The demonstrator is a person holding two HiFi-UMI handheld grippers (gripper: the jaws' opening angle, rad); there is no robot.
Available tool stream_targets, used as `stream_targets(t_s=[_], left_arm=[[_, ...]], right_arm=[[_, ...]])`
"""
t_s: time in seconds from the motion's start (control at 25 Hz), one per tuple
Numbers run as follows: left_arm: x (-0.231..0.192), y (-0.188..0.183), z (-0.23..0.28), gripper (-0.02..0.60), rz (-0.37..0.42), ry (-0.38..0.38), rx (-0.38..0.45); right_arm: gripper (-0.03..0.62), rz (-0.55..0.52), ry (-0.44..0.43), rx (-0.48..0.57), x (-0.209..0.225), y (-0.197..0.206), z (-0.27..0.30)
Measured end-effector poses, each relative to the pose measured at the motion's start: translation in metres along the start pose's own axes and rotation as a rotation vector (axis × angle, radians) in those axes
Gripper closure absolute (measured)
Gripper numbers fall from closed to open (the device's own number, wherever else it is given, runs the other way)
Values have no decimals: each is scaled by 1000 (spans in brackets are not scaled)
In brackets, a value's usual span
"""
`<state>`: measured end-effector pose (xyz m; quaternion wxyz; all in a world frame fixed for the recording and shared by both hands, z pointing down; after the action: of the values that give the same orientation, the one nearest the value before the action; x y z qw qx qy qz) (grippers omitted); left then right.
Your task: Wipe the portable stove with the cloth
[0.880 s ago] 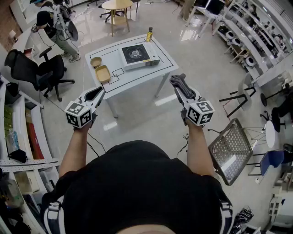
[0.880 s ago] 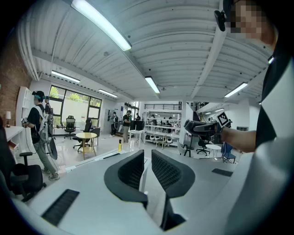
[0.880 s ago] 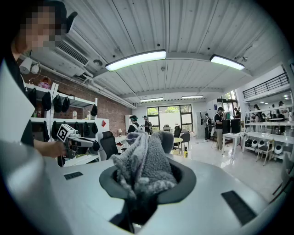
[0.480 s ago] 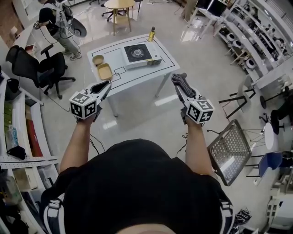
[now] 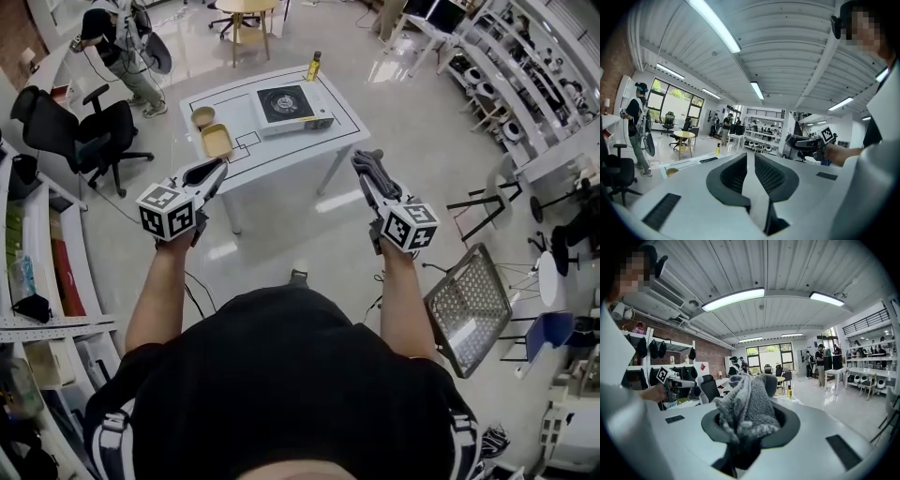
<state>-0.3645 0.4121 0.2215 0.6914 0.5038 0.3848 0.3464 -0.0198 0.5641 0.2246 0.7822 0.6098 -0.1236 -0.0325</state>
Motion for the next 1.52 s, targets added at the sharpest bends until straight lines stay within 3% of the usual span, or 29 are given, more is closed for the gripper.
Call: stream_targets(t_s=[0.12, 0.52, 0.88, 1.52], left_arm=[[-4, 3, 2, 512, -30, -1, 10], [-20, 6, 30, 512, -22, -40, 3], [-54, 9, 104, 512, -45, -77, -28], [-113, -7, 247, 512, -66, -134, -64]], right_arm=[[480, 6, -8, -3, 3, 0, 7], [480, 38, -23, -16, 48, 9, 38], [480, 52, -21, -79, 123, 10, 96], [480, 38, -105, -139, 255, -18, 219]])
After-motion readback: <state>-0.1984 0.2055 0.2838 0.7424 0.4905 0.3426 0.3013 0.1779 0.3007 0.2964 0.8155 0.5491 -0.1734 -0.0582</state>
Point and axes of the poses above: the fingertips, and each gripper's own axes: z forward along the fingers, x to its right, y out of its underside, the point moved 6 cm from there along -z, backward along the fingers, and after that the axes turned 4 degrees about -y, right-handed, at the moved point
